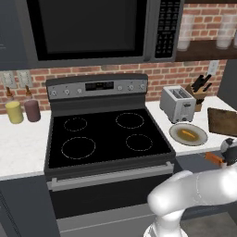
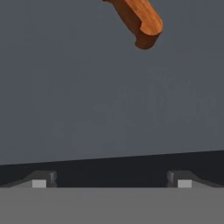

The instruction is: Pick up the knife from the drawer and place it on the cutting board. Then place the meat from the plate to the cutting board.

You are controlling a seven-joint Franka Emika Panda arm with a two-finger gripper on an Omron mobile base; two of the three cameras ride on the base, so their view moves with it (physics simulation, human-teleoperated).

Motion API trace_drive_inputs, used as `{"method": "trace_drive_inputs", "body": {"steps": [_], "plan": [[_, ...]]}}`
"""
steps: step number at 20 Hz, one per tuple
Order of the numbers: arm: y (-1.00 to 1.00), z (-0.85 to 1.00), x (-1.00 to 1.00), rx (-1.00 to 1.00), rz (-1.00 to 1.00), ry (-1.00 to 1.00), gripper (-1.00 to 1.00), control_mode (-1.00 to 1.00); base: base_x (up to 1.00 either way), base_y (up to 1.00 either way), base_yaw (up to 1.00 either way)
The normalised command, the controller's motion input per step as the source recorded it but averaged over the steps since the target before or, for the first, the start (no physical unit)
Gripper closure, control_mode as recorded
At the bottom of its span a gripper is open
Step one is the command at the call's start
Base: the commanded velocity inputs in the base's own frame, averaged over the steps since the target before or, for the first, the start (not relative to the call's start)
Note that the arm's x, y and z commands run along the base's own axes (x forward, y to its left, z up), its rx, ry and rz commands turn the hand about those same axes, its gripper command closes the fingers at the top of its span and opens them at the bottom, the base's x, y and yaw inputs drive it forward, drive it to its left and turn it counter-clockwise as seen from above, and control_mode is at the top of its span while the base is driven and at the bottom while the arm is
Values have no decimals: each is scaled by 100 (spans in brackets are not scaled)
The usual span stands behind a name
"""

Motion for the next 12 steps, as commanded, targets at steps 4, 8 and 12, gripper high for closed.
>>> {"method": "trace_drive_inputs", "body": {"steps": [4, 8, 12], "plan": [[-14, -17, -10, 0, 0, 2, -100, -100, 0, 0, 0], [-1, -8, -28, 0, 0, 13, -100, -100, 0, 0, 0], [0, -6, -40, 0, 0, 21, -100, -100, 0, 0, 0]]}}
